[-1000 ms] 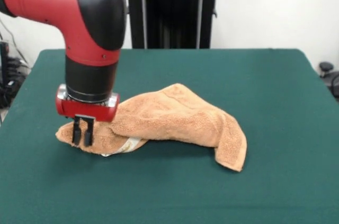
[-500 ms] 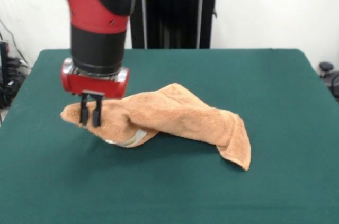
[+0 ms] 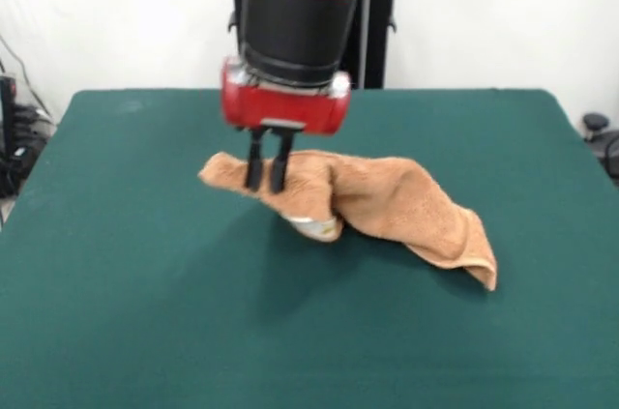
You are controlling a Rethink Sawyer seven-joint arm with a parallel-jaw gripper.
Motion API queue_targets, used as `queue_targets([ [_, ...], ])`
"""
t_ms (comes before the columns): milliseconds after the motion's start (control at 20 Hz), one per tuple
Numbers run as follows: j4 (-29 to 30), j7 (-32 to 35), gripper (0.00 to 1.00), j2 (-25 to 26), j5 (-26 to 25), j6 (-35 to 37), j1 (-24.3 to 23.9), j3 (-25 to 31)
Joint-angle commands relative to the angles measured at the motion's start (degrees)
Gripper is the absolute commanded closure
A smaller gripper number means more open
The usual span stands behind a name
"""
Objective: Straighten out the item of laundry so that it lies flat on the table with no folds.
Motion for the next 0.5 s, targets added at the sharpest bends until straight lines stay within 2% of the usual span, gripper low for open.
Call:
queue_targets([
  [50, 14.95, 11.04, 1.0, -4.42, 3.97, 6.14, 1.95, -0.09],
  [300, 17.17, 12.0, 1.0, -7.52, 4.19, 8.74, 5.24, -2.24],
  [500, 21.62, 11.99, 1.0, -8.48, 3.41, 2.46, 5.91, -2.84],
])
